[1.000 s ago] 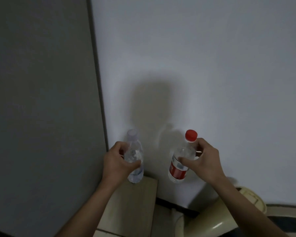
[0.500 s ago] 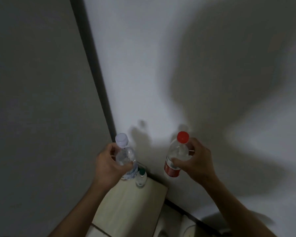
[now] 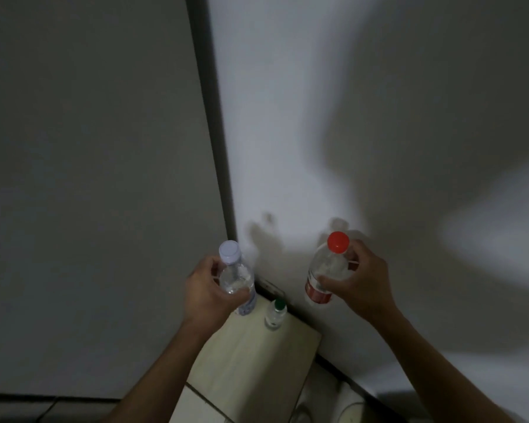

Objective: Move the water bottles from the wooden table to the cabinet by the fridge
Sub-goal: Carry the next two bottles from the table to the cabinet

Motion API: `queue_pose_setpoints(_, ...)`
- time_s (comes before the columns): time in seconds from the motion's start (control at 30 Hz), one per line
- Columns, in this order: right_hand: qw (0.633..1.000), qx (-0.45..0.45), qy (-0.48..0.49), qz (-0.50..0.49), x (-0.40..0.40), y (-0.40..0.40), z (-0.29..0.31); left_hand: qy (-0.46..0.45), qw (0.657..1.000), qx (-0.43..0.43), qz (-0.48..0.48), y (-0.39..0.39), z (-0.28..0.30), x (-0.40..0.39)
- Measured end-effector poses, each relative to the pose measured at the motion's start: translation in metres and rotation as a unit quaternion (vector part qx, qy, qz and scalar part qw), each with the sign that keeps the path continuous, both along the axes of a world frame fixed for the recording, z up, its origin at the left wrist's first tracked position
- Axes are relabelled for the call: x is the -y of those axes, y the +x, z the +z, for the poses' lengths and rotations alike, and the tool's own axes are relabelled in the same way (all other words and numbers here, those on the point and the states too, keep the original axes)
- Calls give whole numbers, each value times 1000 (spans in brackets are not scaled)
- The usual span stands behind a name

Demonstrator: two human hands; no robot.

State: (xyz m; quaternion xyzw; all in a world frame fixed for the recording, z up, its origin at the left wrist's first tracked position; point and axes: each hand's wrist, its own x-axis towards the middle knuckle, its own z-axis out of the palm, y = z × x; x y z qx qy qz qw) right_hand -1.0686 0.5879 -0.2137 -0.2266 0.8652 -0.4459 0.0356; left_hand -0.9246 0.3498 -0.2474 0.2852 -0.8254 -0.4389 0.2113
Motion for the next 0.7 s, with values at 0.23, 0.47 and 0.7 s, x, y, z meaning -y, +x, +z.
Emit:
queue_pose_setpoints(0.23,999,28,22,-11,4,4,-49,22,999,29,-1,10,-51,7)
queue_pose_setpoints(0.47,996,72,37,-23,-2,12,-124,32,998,36,-32,15,-125,1)
queue_pose_setpoints(0.7,991,121,46,-35,-2,11,-191,54,996,70,-13,5,-216,-8)
